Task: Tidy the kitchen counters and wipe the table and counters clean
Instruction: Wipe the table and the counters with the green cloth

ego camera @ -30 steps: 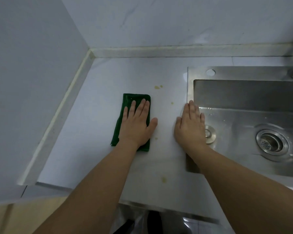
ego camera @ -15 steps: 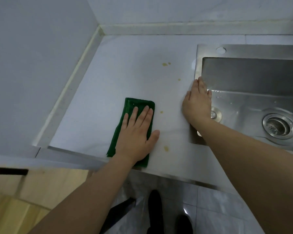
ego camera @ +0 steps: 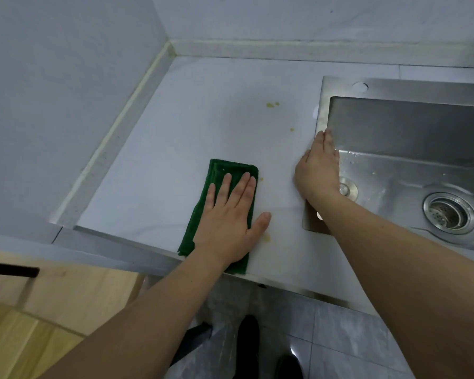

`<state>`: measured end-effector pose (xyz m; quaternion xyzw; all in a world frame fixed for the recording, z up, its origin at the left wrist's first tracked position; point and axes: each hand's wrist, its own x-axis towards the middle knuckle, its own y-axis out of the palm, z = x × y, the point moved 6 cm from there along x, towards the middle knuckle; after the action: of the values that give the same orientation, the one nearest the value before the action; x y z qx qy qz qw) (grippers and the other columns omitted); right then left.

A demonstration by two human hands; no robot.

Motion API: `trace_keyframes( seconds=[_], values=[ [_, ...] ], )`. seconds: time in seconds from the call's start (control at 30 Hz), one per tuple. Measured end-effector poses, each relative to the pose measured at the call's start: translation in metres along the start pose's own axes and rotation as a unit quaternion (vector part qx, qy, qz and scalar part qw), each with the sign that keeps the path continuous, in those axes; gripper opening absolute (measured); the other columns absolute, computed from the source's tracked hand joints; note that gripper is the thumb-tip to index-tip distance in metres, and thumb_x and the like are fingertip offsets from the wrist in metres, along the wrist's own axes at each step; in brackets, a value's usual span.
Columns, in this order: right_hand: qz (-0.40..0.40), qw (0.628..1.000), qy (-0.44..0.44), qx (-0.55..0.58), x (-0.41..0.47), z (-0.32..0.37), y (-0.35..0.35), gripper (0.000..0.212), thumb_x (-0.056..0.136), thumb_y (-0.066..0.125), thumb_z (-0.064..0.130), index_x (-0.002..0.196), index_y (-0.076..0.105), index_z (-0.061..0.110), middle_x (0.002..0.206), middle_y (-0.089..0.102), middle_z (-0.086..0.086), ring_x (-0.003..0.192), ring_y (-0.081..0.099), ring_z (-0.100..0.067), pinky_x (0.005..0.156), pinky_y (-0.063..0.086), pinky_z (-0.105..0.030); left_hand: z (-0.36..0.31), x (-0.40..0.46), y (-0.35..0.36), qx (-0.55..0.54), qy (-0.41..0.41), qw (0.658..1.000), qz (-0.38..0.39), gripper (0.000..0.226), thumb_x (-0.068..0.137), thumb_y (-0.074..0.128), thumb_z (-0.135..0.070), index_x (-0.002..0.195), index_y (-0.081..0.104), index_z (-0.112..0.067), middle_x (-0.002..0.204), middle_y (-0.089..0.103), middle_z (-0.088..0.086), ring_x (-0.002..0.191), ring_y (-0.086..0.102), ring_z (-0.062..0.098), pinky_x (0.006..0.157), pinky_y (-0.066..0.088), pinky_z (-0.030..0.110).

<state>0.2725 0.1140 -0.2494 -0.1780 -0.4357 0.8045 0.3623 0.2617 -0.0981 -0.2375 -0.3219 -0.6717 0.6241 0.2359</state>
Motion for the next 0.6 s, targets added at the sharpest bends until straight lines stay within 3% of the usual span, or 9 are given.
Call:
trace_keyframes(
  seconds=[0.6],
  values=[
    [0.002,1.0,-0.003,-0.021,0.0,-0.001,0.002,0.057,0.097,0.031,0.008,0.15,0.014,0.0,0.16,0.007,-0.013,0.147,0.01,-0.024,0.119,0.007,-0.038,0.0,0.063,-0.009,0.003,0.002,1.0,0.004,0.077,0.087,0.003,-0.065,0.153,-0.009,-0.027,0.16,-0.012,-0.012,0.147,-0.016,0.015,0.119,-0.011,0.043]
  ],
)
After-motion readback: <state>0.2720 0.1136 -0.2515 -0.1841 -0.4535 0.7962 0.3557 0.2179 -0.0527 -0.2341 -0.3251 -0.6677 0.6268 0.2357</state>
